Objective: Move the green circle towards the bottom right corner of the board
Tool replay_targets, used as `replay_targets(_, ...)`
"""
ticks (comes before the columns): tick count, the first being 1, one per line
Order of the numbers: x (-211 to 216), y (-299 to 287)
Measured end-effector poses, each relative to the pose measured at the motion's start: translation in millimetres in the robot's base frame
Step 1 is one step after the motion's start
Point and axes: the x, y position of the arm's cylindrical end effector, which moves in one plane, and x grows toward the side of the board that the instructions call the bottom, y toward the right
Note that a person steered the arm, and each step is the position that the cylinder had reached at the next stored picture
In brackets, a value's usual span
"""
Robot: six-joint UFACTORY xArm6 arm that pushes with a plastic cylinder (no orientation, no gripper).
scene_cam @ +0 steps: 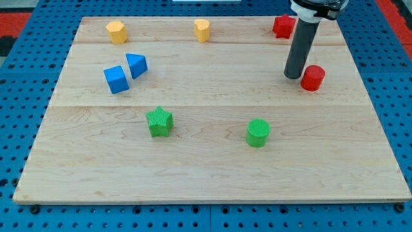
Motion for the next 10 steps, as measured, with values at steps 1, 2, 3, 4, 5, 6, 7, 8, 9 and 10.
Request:
replay_targets(1,0,0)
replay_targets(2,-2,0)
replay_targets(3,-5,-1)
replay_targets(4,-4,-5)
replay_targets(5,-2,-3)
replay_targets(6,75,-28)
replay_targets(7,74,-51)
replay_targets(8,78,-73)
replay_targets(9,79,-111)
replay_targets(10,97,-128)
